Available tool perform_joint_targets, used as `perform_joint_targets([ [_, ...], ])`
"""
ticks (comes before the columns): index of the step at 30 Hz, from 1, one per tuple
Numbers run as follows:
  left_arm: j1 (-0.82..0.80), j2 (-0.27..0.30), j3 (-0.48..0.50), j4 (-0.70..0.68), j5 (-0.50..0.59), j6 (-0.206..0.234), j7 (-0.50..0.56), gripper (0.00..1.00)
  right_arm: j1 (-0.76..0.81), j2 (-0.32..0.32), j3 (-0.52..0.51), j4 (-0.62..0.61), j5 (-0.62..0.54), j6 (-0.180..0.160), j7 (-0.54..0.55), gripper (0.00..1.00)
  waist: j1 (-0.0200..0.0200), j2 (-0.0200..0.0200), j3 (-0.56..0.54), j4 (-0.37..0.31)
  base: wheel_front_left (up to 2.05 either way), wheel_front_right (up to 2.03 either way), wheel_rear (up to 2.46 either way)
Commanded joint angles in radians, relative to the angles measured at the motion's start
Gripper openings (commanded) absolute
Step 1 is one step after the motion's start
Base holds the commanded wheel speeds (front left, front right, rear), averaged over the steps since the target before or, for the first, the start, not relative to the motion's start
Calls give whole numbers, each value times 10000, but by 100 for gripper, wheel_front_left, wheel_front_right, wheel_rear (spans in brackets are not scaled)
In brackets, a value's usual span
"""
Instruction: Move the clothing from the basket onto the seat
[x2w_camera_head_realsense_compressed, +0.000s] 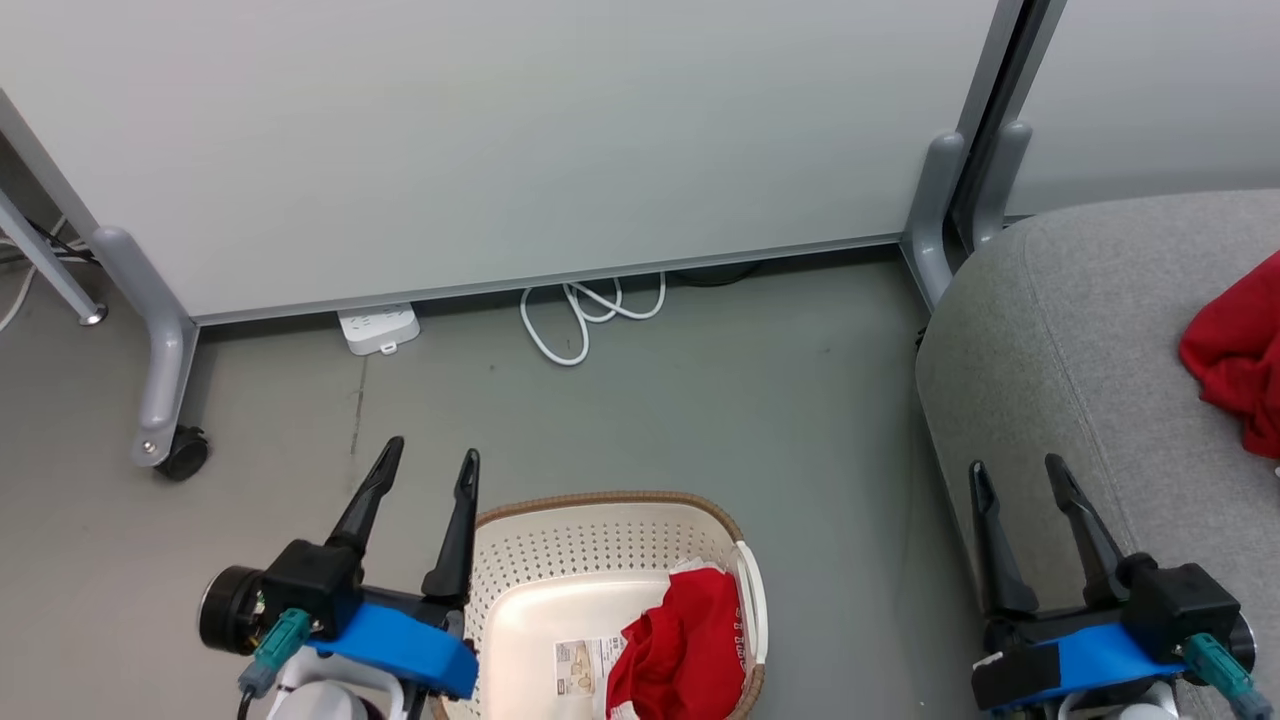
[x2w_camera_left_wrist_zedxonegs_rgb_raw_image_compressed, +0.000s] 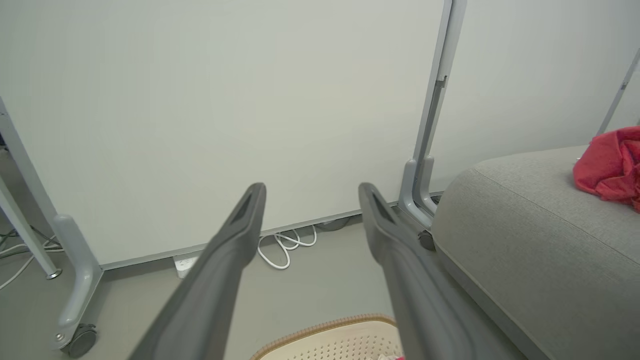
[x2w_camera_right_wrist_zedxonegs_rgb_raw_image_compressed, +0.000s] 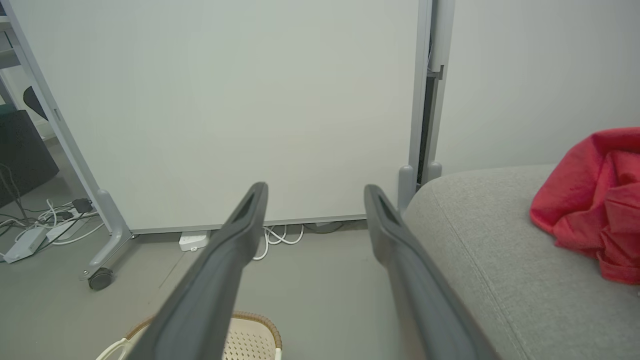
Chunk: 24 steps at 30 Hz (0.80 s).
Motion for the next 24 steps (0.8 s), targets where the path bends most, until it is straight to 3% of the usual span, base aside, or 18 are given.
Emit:
perform_joint_targets([
  [1,-267,17,-159,121,64,-19,-29,100,-183,27,-57,-62,71,-10,-9,100,-1,0,185,-58,0,0,0],
  [9,-1522,22,-1226,1058,-86,-58,-28,100,-722,22,-217,-251,17,-9,-9,100,-1,0,978,-368,0,0,0],
  [24,-4154,632,-3383,3676,-640,-62,-30,100,-2661,46,-248,-896,-90,-9,-8,100,-1,0,3731,-1320,0,0,0],
])
